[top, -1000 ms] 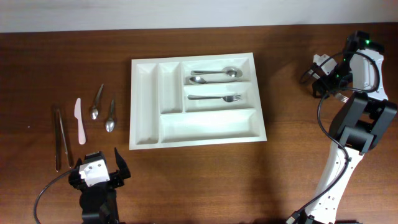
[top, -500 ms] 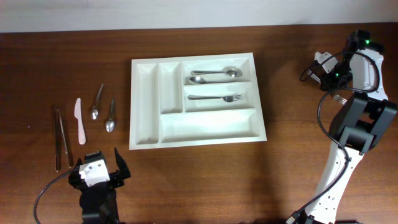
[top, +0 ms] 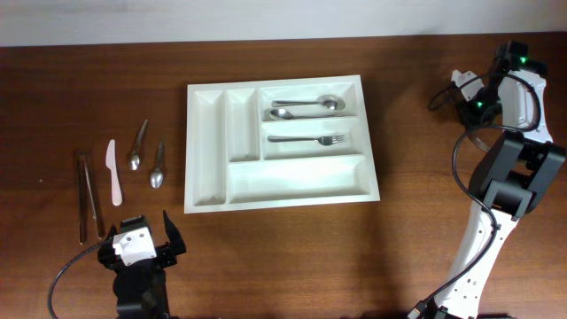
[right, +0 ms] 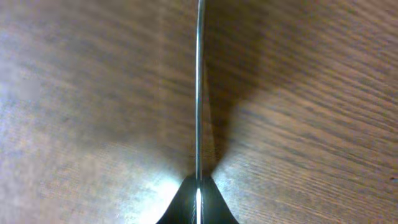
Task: Pack container
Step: 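Lift the fork and carry it over the tray's middle compartment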
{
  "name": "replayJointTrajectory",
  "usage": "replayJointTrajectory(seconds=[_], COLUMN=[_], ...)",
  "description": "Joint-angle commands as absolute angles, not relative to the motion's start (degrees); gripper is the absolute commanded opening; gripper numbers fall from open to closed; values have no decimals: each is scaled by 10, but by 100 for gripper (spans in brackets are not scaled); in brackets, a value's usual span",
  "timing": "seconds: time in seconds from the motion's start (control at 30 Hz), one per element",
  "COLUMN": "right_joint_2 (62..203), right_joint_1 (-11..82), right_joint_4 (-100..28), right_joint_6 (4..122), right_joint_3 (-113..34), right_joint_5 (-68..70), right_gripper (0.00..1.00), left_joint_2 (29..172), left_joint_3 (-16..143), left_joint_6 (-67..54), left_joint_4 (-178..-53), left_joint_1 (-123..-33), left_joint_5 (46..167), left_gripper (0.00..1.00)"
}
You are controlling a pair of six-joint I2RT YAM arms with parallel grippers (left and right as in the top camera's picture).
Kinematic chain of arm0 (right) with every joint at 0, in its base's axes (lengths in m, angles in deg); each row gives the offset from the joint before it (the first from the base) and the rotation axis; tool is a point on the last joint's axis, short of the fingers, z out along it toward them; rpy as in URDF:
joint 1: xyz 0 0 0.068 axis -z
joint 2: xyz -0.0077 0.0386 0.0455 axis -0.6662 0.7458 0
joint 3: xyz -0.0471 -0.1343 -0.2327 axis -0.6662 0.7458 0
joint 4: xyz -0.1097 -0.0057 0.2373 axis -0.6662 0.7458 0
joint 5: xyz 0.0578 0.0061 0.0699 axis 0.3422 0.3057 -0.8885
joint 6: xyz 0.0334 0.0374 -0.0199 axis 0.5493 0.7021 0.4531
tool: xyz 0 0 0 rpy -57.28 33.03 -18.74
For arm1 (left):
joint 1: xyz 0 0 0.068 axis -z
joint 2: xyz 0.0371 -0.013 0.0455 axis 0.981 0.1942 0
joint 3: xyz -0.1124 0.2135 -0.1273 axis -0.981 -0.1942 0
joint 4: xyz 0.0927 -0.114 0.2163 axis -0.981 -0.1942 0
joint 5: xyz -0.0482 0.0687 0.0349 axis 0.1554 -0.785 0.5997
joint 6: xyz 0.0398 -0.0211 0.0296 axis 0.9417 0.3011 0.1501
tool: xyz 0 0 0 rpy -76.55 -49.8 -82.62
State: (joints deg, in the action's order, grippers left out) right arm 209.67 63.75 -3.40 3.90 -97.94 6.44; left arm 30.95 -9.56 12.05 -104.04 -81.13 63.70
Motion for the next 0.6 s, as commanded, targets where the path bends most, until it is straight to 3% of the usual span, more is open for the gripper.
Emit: replayJointTrajectory(seconds=[0.0,0.57], right_joint_2=[2103,2067], right_joint_1=[639,603], right_joint_4=[-36,122], right_joint_6=[126,621], right_joint_3=[-984,-1276], right_joint_5=[67,-40], right_gripper=[4,4], left_joint_2=[310,310], left_joint_3=[-96,-96], left_joint_6=[115,115], left_joint_4=[-1044,-1044], left_joint_1=[-813,-813], left_joint_5=[629,629], left_gripper=[99,99])
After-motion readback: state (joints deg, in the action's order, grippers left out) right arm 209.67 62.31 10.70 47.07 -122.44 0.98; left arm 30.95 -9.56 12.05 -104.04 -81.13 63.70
